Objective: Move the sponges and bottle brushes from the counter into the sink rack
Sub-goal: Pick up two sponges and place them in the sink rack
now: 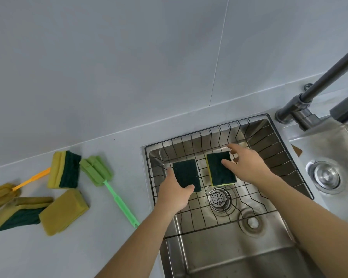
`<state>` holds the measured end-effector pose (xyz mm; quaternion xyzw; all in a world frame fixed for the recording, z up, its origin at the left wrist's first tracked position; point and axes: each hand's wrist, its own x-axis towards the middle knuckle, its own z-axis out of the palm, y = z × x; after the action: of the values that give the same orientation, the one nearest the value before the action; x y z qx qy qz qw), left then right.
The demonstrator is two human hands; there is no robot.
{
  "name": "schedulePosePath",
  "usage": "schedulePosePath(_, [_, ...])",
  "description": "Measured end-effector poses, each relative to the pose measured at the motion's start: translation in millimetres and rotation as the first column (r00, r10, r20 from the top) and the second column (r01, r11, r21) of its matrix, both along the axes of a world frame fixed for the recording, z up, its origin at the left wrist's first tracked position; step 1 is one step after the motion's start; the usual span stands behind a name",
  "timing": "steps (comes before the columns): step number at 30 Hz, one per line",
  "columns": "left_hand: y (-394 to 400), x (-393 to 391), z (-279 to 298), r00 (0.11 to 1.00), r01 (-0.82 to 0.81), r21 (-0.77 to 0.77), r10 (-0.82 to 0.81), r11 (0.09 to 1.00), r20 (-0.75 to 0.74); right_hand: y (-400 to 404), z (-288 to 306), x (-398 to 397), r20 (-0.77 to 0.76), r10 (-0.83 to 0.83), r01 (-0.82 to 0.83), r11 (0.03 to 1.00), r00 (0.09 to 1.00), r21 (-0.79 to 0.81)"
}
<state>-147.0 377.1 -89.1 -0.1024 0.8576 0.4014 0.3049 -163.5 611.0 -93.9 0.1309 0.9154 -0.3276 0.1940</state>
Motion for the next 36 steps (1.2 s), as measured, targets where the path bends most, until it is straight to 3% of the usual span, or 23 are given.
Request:
schedulePosePath(3, [-6.2,-4.8,16.9,0.989,0.113,-0.079,-0.120,0.990,-0.089,-0.5,9.4,2.6,-0.034,0.169,-0.167,0.984,0.985,0.060])
schedulePosePath(5, [-6.4,-10.4,20.6,0.938,0.258,-0.177,-0.290,0.950,-0.188,-5.8,13.6,4.6,0.019,0.341,-0.341,0.934,0.940,0.107])
schedulePosePath(8, [0.5,-17.0,12.2,0.774,0.525,-0.341,-0.604,0.779,-0.189,-14.2,12.8,4.5,0.119,0.510,-0.523,0.820,0.852,0.233])
schedulePosePath(11, [5.1,-21.9,-1.5,0.618,0.619,-0.492,-0.766,0.613,-0.177,-16.7,7.9,3.1,0.150,0.552,-0.569,0.764,0.821,0.305])
schedulePosePath(17, [0.9,-31.2,-15.2,0.542,0.603,-0.533,-0.795,0.594,-0.272,-18.5,5.1,-3.1,0.076,0.557,-0.552,0.780,0.827,0.297])
schedulePosePath(25, [-18.5,-51.5,-12.2,0.610,0.535,-0.509,-0.725,0.674,-0.319,-52.8,2.1,-27.5,-0.069,0.574,-0.547,0.805,0.816,0.228])
schedulePosePath(36, [-24.9,-52.3,-17.0,0.594,0.502,-0.561,-0.734,0.659,-0.330,-71.3,-2.3,-31.7,-0.038,0.621,-0.586,0.757,0.783,0.289])
